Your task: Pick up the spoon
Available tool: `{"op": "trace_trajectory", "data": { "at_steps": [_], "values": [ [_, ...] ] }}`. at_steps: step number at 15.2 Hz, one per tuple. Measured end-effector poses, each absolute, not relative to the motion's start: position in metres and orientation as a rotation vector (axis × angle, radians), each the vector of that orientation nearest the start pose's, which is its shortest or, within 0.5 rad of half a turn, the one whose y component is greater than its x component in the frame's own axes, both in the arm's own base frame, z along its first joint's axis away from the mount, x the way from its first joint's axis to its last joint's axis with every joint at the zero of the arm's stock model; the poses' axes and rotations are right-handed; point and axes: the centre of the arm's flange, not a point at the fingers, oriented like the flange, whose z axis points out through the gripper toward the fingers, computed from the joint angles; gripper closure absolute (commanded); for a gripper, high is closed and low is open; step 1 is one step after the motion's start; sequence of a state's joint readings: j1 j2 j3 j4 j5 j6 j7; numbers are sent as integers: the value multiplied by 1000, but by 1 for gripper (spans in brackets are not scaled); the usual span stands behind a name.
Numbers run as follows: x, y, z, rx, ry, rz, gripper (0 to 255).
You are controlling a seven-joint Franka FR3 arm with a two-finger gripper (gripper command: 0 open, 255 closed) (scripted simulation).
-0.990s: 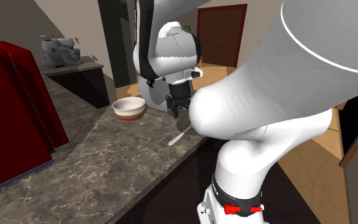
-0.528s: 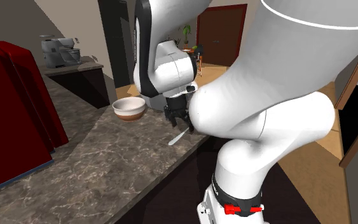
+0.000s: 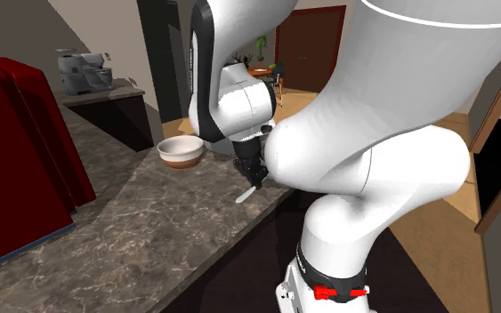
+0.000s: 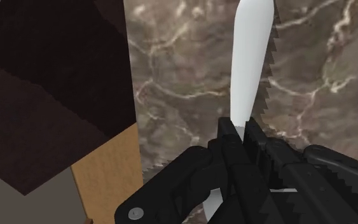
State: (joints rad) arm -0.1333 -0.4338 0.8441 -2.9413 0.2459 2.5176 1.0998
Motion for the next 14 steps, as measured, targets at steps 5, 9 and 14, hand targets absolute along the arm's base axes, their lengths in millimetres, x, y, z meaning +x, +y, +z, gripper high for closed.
{"op": "trace_trajectory", "data": {
  "at_steps": [5,9,14],
  "values": [
    [267,170,249,-3145,1084,-145,255],
    [268,170,260,-3146,1085,-144,255],
    [267,170,284,-3146,1085,-144,255]
  ]
}}
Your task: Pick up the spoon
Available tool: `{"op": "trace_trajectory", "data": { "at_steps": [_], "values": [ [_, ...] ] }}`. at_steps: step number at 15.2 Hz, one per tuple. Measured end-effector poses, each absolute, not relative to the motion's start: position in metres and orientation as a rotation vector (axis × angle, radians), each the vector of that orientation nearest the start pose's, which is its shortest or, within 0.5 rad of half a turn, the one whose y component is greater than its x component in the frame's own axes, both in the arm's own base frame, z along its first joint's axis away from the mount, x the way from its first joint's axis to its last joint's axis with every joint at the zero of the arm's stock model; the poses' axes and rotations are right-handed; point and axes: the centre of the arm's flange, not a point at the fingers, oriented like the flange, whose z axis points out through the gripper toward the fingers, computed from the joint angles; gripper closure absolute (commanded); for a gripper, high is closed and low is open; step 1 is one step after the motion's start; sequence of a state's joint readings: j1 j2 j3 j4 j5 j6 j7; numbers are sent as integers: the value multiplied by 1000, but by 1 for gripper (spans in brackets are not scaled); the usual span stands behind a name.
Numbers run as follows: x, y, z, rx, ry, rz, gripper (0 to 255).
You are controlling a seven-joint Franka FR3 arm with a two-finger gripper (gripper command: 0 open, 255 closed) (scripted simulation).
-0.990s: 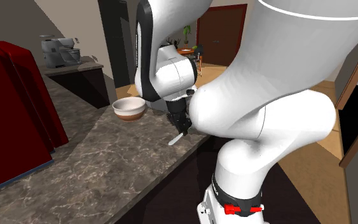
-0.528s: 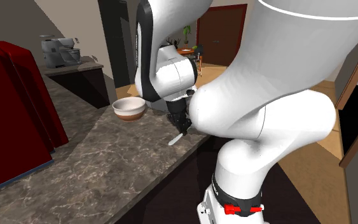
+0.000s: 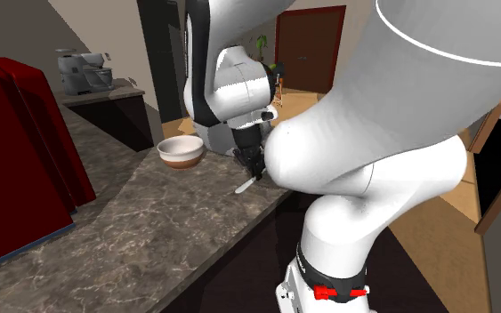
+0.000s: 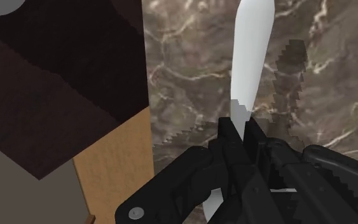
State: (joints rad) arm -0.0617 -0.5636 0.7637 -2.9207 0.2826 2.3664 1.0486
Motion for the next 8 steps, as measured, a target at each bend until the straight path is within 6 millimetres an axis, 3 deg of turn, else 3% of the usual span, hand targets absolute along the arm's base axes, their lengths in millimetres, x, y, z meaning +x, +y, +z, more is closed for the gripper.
{"op": "trace_trajectory", "data": {
  "at_steps": [8],
  "values": [
    [267,170,326,-3146,1085,-144,255]
  ]
}}
